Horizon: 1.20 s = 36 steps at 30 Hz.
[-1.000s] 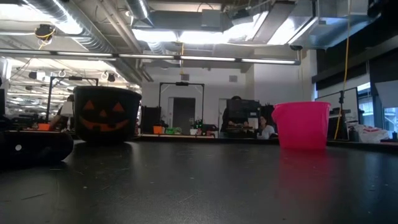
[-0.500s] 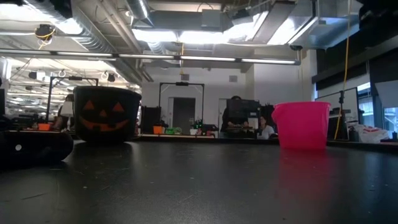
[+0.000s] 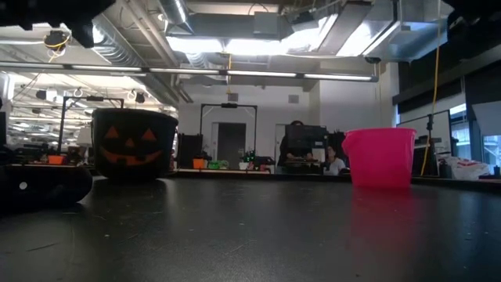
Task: Sort candy
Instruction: Return to Home Position
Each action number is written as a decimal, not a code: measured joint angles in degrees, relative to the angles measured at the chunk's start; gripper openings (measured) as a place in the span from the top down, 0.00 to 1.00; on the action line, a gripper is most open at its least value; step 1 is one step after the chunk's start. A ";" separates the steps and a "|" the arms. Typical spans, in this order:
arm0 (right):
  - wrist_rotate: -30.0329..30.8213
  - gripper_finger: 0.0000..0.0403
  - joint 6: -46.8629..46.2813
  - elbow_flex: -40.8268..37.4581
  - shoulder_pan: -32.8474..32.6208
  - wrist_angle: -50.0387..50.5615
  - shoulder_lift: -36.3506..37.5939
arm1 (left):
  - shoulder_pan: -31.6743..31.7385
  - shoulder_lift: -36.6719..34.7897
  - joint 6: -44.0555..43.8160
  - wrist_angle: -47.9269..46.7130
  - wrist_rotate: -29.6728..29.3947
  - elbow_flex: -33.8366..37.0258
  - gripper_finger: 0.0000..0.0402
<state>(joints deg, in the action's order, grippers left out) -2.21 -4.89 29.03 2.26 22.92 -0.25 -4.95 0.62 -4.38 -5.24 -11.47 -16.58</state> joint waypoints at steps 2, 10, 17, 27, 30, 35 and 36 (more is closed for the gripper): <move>-0.01 0.98 0.23 0.23 0.00 -1.57 0.00 | 0.00 -0.02 0.02 2.09 0.52 0.24 0.91; -0.01 0.98 2.36 0.23 0.00 -3.37 0.02 | 0.00 -0.02 1.55 4.56 2.08 0.26 1.00; 0.01 1.00 3.67 0.19 0.00 -1.67 0.02 | 0.00 -0.02 2.52 5.77 0.06 0.28 0.98; 0.01 1.00 4.11 -4.27 0.00 -7.93 0.04 | 0.00 -0.02 2.58 5.75 -0.02 0.28 0.98; -0.03 1.00 4.10 -4.34 0.00 -9.37 0.04 | 0.00 -0.02 2.44 5.73 -0.02 0.28 0.98; 0.73 1.00 3.85 -4.34 0.00 -9.88 0.04 | 0.00 -0.02 2.34 5.73 -0.02 0.28 0.98; 1.42 1.00 3.86 -4.34 0.00 -9.62 0.04 | 0.00 -0.02 2.32 5.73 -0.02 0.28 0.98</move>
<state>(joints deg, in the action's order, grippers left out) -0.78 -1.03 24.69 2.26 13.30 -0.21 -4.95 0.60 -2.07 0.49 -11.49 -16.29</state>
